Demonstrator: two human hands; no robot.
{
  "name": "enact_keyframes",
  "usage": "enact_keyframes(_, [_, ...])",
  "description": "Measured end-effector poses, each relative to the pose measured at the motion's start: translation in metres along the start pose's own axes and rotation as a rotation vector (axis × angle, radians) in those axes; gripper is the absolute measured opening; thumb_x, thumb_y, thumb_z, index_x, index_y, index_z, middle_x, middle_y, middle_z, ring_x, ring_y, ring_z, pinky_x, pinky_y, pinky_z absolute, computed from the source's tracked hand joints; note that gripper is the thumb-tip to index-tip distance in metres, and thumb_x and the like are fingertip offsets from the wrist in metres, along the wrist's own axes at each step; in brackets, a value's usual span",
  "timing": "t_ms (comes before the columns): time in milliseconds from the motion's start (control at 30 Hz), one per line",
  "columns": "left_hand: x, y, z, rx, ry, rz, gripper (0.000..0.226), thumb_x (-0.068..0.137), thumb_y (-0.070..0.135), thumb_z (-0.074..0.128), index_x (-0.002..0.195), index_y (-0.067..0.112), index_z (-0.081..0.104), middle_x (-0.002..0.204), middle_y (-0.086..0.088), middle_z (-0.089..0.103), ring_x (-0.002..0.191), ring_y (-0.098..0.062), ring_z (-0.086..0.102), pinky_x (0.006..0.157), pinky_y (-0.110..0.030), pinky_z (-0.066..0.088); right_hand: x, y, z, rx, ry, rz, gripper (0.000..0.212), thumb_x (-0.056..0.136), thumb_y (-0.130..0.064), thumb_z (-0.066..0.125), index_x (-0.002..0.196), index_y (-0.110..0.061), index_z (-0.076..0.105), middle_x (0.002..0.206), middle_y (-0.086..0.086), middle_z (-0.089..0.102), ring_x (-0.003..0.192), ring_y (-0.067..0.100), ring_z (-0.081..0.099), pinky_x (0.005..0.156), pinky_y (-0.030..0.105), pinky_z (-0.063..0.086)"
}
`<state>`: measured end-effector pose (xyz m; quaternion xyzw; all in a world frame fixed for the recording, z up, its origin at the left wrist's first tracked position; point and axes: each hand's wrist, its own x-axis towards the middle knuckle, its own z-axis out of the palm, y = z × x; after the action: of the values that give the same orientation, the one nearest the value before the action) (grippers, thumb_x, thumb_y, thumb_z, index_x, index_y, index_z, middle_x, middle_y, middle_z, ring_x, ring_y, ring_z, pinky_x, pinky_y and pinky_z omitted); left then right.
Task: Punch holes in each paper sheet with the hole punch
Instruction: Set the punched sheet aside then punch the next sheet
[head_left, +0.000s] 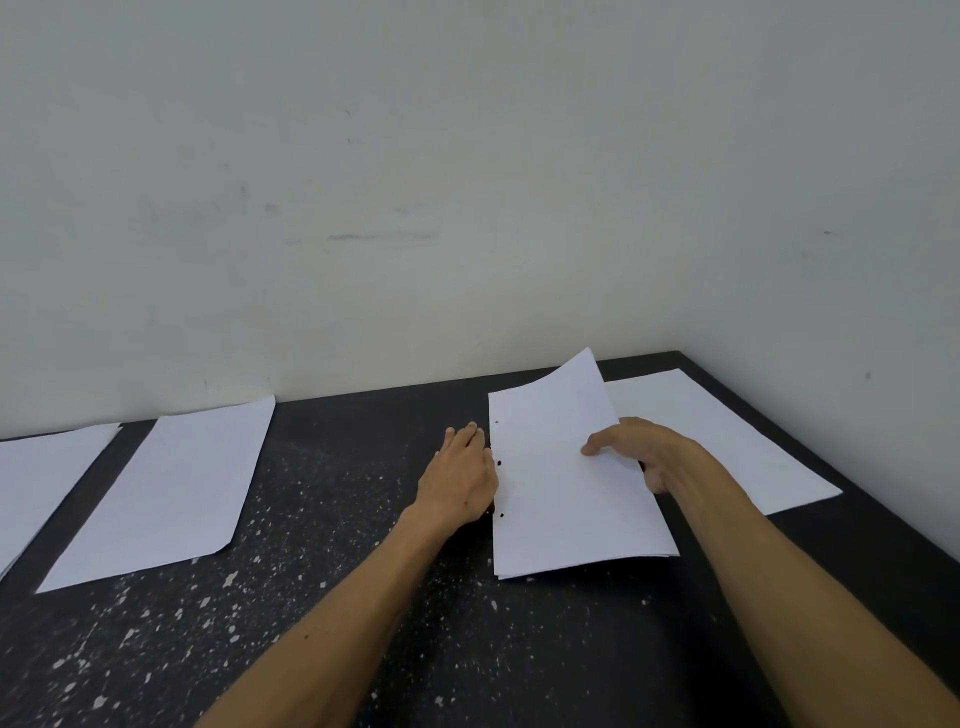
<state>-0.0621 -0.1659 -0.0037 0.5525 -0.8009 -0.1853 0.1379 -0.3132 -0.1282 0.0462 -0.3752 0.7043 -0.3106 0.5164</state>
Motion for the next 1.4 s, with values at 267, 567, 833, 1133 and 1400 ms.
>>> enact_keyframes(267, [-0.006, 0.012, -0.025, -0.103, -0.077, -0.014, 0.052, 0.111, 0.031, 0.022, 0.156, 0.007, 0.034, 0.171, -0.004, 0.010, 0.157, -0.028, -0.007, 0.126, -0.054, -0.003, -0.030, 0.010, -0.026, 0.095, 0.026, -0.083, 0.042, 0.087, -0.012, 0.077, 0.127, -0.009, 0.064, 0.116, 0.016, 0.076, 0.105, 0.039, 0.074, 0.098, 0.057, 0.057])
enact_keyframes(567, [-0.025, 0.066, -0.071, -0.510, 0.095, 0.079, 0.034, 0.099, 0.044, 0.060, 0.096, 0.014, 0.076, 0.106, -0.004, 0.077, 0.089, -0.009, 0.070, 0.089, -0.029, 0.054, -0.090, -0.002, -0.048, 0.199, 0.016, -0.326, 0.029, 0.094, -0.010, 0.072, 0.122, -0.015, 0.069, 0.113, 0.009, 0.079, 0.106, 0.033, 0.076, 0.099, 0.053, 0.058])
enact_keyframes(833, [-0.039, 0.099, -0.083, -1.022, -0.103, -0.025, 0.022, 0.094, 0.015, 0.073, 0.106, -0.004, 0.071, 0.099, -0.009, 0.080, 0.092, -0.023, 0.078, 0.085, -0.037, 0.062, -0.134, -0.016, -0.064, 0.156, 0.114, -0.476, 0.023, 0.096, -0.012, 0.069, 0.118, -0.018, 0.070, 0.109, 0.002, 0.081, 0.097, 0.025, 0.078, 0.082, 0.039, 0.062])
enact_keyframes(1133, [-0.019, 0.130, -0.051, -1.209, -0.086, -0.116, 0.014, 0.093, 0.010, 0.072, 0.104, 0.001, 0.073, 0.099, -0.009, 0.080, 0.090, -0.022, 0.078, 0.077, -0.033, 0.062, -0.132, -0.003, -0.107, 0.068, 0.251, -0.401, 0.020, 0.096, -0.014, 0.068, 0.115, -0.019, 0.073, 0.107, 0.002, 0.080, 0.099, 0.028, 0.076, 0.085, 0.045, 0.062])
enact_keyframes(1400, [0.012, 0.161, -0.003, -1.238, -0.155, -0.280, 0.012, 0.092, 0.004, 0.072, 0.103, 0.000, 0.072, 0.091, -0.009, 0.080, 0.082, -0.021, 0.078, 0.067, -0.032, 0.063, -0.101, 0.011, -0.148, -0.066, 0.460, -0.239, 0.015, 0.096, -0.001, 0.060, 0.106, -0.005, 0.071, 0.100, 0.009, 0.071, 0.083, 0.021, 0.067, 0.060, 0.028, 0.047])
